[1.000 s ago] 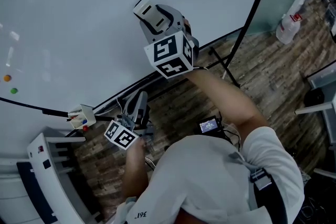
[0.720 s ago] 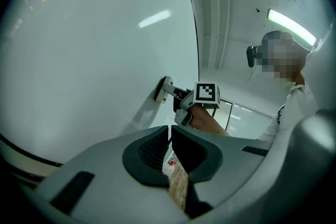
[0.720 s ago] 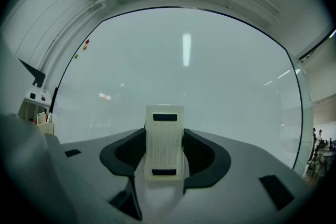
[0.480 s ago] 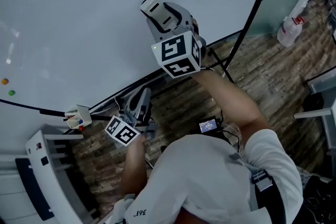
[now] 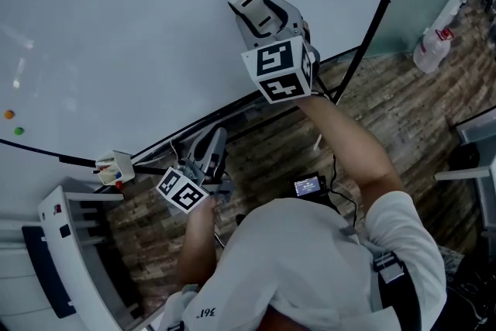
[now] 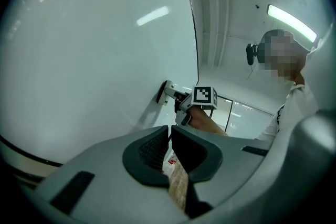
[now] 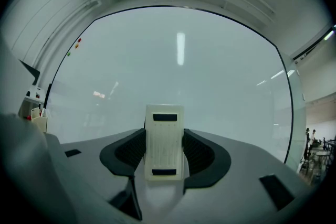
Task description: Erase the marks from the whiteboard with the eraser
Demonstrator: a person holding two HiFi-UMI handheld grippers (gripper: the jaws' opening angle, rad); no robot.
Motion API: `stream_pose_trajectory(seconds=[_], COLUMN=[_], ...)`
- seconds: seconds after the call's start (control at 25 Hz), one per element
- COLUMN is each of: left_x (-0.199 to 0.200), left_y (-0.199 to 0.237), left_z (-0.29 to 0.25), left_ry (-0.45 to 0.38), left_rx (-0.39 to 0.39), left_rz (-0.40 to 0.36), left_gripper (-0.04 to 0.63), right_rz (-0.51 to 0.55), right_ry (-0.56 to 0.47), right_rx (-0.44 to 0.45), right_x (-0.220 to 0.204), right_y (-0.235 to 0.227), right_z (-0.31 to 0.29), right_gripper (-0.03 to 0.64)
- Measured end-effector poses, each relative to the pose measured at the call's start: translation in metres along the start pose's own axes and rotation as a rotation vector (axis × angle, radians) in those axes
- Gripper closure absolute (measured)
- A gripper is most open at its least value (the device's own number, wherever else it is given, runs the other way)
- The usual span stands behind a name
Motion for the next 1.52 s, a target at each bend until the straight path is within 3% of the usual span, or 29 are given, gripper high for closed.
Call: stream_pose_trajectory(seconds=[0.88, 1.12, 1.52], left_x=[-0.011, -0.016, -0.027], left_y=[-0.018, -0.022, -0.027], left_z=[-0.006, 0.005, 0.033], left_ry=[0.012, 0.002, -0.02], left_rx=[0.032, 0.059, 0.099], left_rz=[-0.002, 0.001, 0.006], left_gripper=[0.588, 0.588, 0.588], right_rz=[-0.069, -0.056, -0.122], right_ry=[0.029, 0.048, 0.057], right_rx=[-0.071, -0.084, -0.125], right_x=[-0.029, -0.032, -0.045], right_y=[-0.071, -0.079, -0.103], right_z=[-0.001, -0.002, 0.026], right_gripper=[0.377, 0.377, 0.377])
Point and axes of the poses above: the fingertips, and each gripper's own axes: z backward along the fingers, y to its left, x out of its top, the point moved 5 cm from there along z, backward along the fingers, and after that the axes turned 14 degrees about y, right-handed, at the moved point
